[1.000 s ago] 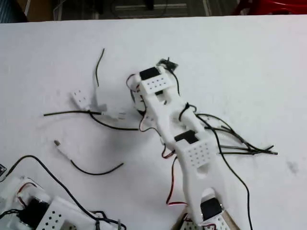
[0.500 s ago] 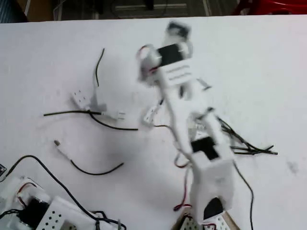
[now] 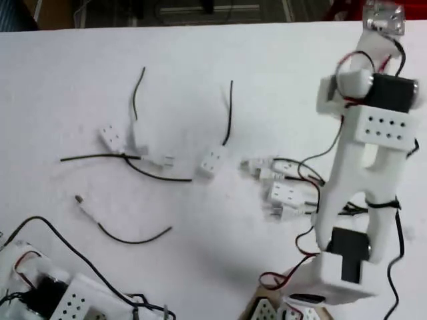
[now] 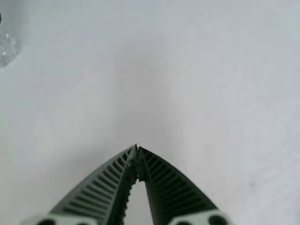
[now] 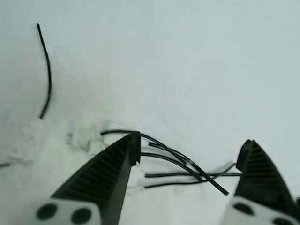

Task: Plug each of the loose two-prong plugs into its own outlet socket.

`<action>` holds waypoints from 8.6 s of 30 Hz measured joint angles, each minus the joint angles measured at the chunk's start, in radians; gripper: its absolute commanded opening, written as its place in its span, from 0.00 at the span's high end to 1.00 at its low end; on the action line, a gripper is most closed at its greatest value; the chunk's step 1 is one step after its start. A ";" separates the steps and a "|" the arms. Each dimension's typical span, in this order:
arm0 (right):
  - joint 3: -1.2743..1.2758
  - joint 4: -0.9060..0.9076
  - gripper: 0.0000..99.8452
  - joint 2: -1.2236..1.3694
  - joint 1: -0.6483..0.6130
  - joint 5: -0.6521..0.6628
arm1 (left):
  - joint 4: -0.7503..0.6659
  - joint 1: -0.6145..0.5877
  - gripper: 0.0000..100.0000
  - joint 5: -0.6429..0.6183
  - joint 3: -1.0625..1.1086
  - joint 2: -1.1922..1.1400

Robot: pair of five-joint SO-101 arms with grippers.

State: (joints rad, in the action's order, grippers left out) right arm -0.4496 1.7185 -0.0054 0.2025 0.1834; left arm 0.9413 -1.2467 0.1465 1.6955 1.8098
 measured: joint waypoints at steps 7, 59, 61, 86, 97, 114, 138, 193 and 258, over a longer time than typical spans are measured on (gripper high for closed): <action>0.322 -0.006 0.68 -0.048 0.098 0.255 | 0.100 0.117 0.98 0.000 -0.210 0.000; 0.982 -0.299 0.68 -0.083 0.457 0.511 | -0.241 1.889 0.77 0.414 -1.407 -1.929; 0.988 -0.316 0.68 -0.083 0.457 0.511 | -0.229 1.903 0.77 0.414 -1.478 -2.021; 1.040 -0.384 0.68 -0.084 0.451 0.511 | -0.184 1.817 0.88 0.414 -1.913 -2.484; 1.043 -0.385 0.68 -0.084 0.451 0.511 | -0.184 1.781 0.98 0.506 -1.913 -2.495; 1.049 -0.384 0.68 -0.084 0.462 0.511 | 0.462 1.761 0.98 0.526 -2.068 -2.274; 1.053 -0.428 0.68 -0.084 0.473 0.511 | 0.213 1.794 0.85 0.471 -1.488 -2.186; 1.115 -0.451 0.68 -0.084 0.453 0.511 | 0.307 1.697 0.97 0.468 -1.508 -2.186; 1.019 -0.204 0.68 -0.439 -0.229 0.077 | -0.787 1.547 0.97 -0.324 -0.176 -0.293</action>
State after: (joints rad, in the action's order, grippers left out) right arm 0.5692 1.5144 -0.4442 -0.0261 0.2601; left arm 0.1542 0.3000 -0.1772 1.5190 1.5167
